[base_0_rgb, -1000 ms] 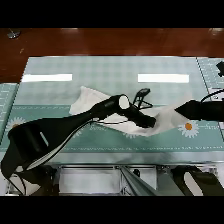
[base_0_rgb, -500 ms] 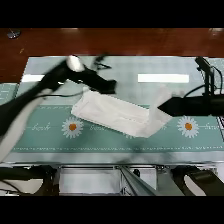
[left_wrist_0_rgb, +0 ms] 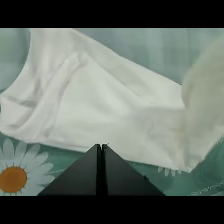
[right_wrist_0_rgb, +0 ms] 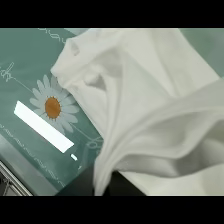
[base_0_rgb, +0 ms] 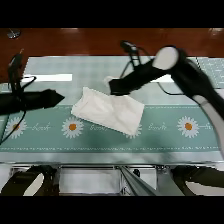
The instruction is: Fold the shirts.
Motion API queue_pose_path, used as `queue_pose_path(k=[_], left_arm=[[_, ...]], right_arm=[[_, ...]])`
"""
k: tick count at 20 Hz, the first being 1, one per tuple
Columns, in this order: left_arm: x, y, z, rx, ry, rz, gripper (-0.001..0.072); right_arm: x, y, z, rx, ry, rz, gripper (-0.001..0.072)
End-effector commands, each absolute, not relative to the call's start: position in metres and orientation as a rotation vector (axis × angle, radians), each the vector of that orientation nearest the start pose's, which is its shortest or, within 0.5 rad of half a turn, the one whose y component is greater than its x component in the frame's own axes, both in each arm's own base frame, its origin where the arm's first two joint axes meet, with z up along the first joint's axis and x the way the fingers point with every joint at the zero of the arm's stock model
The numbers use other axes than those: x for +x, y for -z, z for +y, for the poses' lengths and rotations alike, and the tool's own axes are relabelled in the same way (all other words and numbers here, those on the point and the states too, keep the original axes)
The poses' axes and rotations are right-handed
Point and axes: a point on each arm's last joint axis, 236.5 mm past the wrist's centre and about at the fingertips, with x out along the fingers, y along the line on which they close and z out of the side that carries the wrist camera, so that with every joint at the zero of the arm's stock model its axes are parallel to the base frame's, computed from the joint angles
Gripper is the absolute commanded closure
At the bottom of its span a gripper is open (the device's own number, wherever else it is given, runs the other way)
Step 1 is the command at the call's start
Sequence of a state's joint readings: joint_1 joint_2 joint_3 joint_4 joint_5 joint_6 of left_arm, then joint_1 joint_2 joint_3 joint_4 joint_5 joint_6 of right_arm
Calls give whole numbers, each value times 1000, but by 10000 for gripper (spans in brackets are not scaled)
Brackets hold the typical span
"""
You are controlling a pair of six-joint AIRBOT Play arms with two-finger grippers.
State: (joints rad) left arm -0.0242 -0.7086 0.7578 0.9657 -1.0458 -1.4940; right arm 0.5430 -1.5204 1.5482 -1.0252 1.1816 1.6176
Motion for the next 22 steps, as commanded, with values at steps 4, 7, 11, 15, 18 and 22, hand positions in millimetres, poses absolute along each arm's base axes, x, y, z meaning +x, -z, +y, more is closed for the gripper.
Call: queue_pose_path(k=[4,7,11,15,18,22], left_arm=[[249,-48,-123,-551,356,981,685],[260,-47,-118,-561,329,947,685],[268,-50,-114,-557,311,914,685],[268,-50,-114,-537,322,911,685],[268,-49,-114,-537,322,912,685],[267,-44,-115,-540,321,936,685]], right_arm=[[368,-1,455,236,-873,1369,434],[376,-15,445,274,-910,1387,86],[406,-101,318,252,-860,1367,86],[405,-157,145,104,-506,1251,86],[379,-129,91,215,-318,1165,86],[317,8,89,566,-88,1188,86]])
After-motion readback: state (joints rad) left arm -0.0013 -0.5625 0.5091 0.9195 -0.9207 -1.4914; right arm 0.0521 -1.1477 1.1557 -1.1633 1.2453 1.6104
